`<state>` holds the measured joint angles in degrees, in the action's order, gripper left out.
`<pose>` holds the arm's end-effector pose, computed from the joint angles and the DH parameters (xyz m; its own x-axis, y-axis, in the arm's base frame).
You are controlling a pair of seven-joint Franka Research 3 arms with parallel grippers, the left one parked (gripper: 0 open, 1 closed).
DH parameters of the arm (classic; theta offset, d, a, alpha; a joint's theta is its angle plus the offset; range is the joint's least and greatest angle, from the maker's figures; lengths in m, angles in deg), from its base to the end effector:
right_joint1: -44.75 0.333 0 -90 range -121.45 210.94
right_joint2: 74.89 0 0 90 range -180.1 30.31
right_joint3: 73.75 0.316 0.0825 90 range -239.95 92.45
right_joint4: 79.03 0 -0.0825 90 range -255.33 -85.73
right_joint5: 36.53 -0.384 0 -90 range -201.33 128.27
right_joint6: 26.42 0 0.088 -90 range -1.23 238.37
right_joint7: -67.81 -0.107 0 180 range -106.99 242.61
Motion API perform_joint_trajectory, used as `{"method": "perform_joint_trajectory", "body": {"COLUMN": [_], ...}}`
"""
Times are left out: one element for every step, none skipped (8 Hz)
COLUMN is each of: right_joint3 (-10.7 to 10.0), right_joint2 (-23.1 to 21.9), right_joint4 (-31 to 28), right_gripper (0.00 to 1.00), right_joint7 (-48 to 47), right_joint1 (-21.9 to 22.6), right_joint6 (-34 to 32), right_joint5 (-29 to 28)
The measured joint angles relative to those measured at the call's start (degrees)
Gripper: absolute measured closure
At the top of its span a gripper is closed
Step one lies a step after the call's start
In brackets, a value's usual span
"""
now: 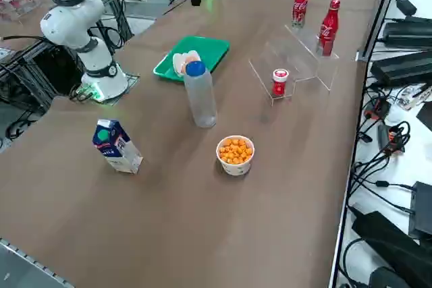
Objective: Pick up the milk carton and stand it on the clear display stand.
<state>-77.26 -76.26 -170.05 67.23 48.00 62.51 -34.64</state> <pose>0.5450 -0.0065 0.6277 0.9998 -0.0152 -0.0123 -0.0148 -0.9994 0.0316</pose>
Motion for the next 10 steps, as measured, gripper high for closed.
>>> {"method": "perform_joint_trajectory", "body": {"right_joint3": [0.00,0.00,0.00,0.00,0.00,0.00,0.00,0.00,-0.01,-0.07], "right_joint2": [0.00,0.00,0.00,0.01,0.02,0.02,0.02,0.02,0.03,0.06], "right_joint4": [0.00,0.00,0.00,0.00,0.00,0.00,0.00,0.00,0.00,-0.02], "right_gripper": [0.00,0.00,0.00,0.00,0.00,0.00,0.00,0.00,0.00,0.00], "right_joint7": [0.00,0.00,-0.01,-0.01,-0.01,-0.41,-1.17,-1.63,-2.43,-5.40], "right_joint1": [0.00,0.00,0.00,0.00,0.00,0.00,0.00,0.00,-0.01,-0.07], "right_joint6": [-0.10,-0.25,-0.33,-0.37,-0.38,-0.41,-0.48,-0.54,-0.68,-1.41], "right_joint5": [0.00,0.00,0.00,0.00,0.00,0.00,0.00,0.00,0.00,0.00]}}
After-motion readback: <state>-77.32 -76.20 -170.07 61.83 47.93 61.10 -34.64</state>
